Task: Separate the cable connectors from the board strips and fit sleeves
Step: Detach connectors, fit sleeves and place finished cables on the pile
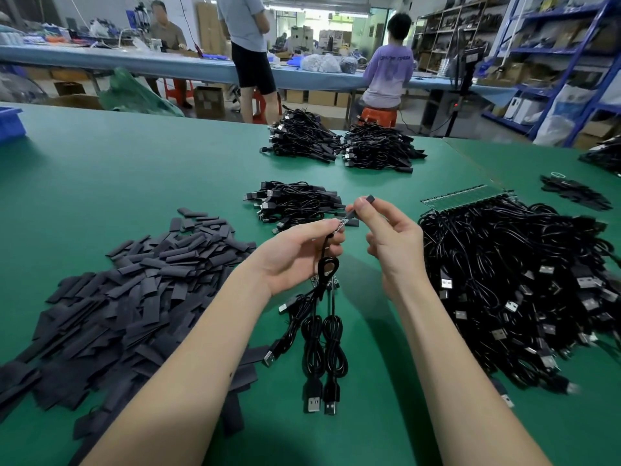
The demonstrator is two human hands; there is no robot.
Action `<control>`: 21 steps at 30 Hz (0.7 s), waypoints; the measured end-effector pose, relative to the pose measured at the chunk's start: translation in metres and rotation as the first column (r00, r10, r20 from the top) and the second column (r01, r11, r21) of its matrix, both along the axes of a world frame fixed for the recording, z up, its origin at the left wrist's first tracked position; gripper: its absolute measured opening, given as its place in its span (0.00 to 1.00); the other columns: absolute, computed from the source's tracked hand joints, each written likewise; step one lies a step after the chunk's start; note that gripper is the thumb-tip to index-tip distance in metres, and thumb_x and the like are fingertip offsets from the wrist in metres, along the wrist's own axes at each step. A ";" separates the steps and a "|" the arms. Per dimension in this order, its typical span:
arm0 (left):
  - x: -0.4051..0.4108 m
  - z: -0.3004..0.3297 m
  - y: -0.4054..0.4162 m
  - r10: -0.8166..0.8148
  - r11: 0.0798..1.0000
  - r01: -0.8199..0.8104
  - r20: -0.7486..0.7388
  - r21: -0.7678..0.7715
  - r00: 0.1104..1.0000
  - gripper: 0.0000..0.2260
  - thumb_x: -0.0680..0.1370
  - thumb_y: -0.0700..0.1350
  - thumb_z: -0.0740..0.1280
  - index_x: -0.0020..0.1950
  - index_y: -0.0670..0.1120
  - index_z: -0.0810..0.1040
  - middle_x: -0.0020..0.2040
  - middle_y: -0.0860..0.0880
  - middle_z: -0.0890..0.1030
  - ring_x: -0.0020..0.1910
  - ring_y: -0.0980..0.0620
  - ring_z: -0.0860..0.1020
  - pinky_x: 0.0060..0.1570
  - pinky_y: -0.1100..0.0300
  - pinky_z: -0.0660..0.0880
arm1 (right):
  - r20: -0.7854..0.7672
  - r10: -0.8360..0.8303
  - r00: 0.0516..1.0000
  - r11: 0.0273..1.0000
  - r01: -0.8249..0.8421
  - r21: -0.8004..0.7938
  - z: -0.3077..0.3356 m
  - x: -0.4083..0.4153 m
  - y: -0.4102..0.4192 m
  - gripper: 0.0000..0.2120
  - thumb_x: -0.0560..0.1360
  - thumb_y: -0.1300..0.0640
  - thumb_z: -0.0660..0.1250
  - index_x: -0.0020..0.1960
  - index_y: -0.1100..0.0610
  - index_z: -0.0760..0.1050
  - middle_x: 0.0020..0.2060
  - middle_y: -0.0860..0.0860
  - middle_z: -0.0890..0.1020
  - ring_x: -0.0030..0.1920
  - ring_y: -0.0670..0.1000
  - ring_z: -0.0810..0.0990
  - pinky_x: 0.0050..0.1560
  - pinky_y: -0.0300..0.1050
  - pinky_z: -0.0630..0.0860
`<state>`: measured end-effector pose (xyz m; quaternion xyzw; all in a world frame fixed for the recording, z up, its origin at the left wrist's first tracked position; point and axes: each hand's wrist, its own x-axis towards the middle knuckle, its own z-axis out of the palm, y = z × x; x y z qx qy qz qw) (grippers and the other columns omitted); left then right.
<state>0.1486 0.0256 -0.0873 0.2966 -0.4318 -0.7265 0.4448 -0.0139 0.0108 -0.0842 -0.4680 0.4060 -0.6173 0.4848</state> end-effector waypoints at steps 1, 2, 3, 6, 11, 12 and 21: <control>0.001 0.000 0.000 -0.006 1.000 0.006 0.009 -0.012 1.000 0.04 0.77 0.48 0.68 0.48 0.48 0.79 0.40 0.53 0.78 0.36 0.57 0.76 0.34 0.65 0.73 | -0.028 0.035 0.999 0.999 -0.034 0.027 0.000 -0.001 0.000 0.15 0.76 0.52 0.75 0.56 0.61 0.84 0.43 0.50 0.88 0.26 0.41 0.66 0.30 0.33 0.65; 0.003 0.000 0.000 -0.013 1.000 0.013 0.021 -0.028 1.000 0.04 0.77 0.48 0.68 0.49 0.48 0.80 0.40 0.53 0.78 0.37 0.57 0.76 0.36 0.65 0.73 | -0.046 0.070 0.996 0.997 -0.068 0.048 0.000 -0.002 -0.001 0.15 0.76 0.51 0.75 0.56 0.60 0.84 0.45 0.52 0.87 0.26 0.42 0.64 0.30 0.34 0.63; 0.004 0.000 -0.001 -0.013 0.999 0.015 0.037 -0.049 0.999 0.05 0.78 0.48 0.68 0.51 0.48 0.80 0.41 0.53 0.78 0.38 0.57 0.76 0.39 0.65 0.72 | -0.049 0.102 0.994 0.993 -0.099 0.058 -0.001 -0.004 -0.001 0.14 0.76 0.50 0.75 0.55 0.59 0.84 0.46 0.53 0.87 0.26 0.43 0.63 0.29 0.35 0.62; 0.003 0.002 -0.003 0.087 0.992 -0.074 0.127 -0.098 0.988 0.05 0.80 0.47 0.69 0.54 0.49 0.81 0.41 0.53 0.80 0.38 0.57 0.76 0.41 0.66 0.74 | -0.043 0.094 0.995 0.994 -0.091 0.058 -0.002 -0.006 -0.001 0.15 0.75 0.50 0.75 0.55 0.61 0.84 0.44 0.51 0.86 0.26 0.42 0.63 0.28 0.33 0.62; 0.000 0.005 -0.005 0.275 0.946 -0.199 0.312 -0.254 0.909 0.02 0.78 0.46 0.73 0.47 0.51 0.82 0.40 0.51 0.83 0.40 0.54 0.80 0.43 0.62 0.79 | -0.047 -0.062 0.997 0.993 0.066 0.101 -0.003 -0.009 -0.005 0.18 0.73 0.48 0.78 0.55 0.60 0.85 0.43 0.56 0.85 0.25 0.42 0.65 0.33 0.35 0.65; 0.000 0.006 -0.005 0.301 0.934 -0.201 0.344 -0.296 0.889 0.02 0.77 0.44 0.74 0.46 0.50 0.82 0.40 0.51 0.83 0.40 0.54 0.80 0.44 0.62 0.79 | -0.046 -0.074 0.996 0.992 0.078 0.096 -0.003 -0.008 -0.005 0.18 0.72 0.48 0.78 0.54 0.60 0.85 0.44 0.56 0.87 0.25 0.41 0.68 0.34 0.34 0.66; -0.001 0.005 -0.002 0.556 0.749 -0.206 0.429 -0.630 0.712 0.05 0.74 0.45 0.78 0.41 0.48 0.84 0.36 0.48 0.85 0.36 0.53 0.81 0.44 0.56 0.78 | -0.041 -0.056 0.998 0.995 0.059 0.084 -0.005 -0.006 -0.003 0.16 0.73 0.50 0.78 0.53 0.60 0.84 0.40 0.47 0.88 0.24 0.39 0.72 0.36 0.33 0.67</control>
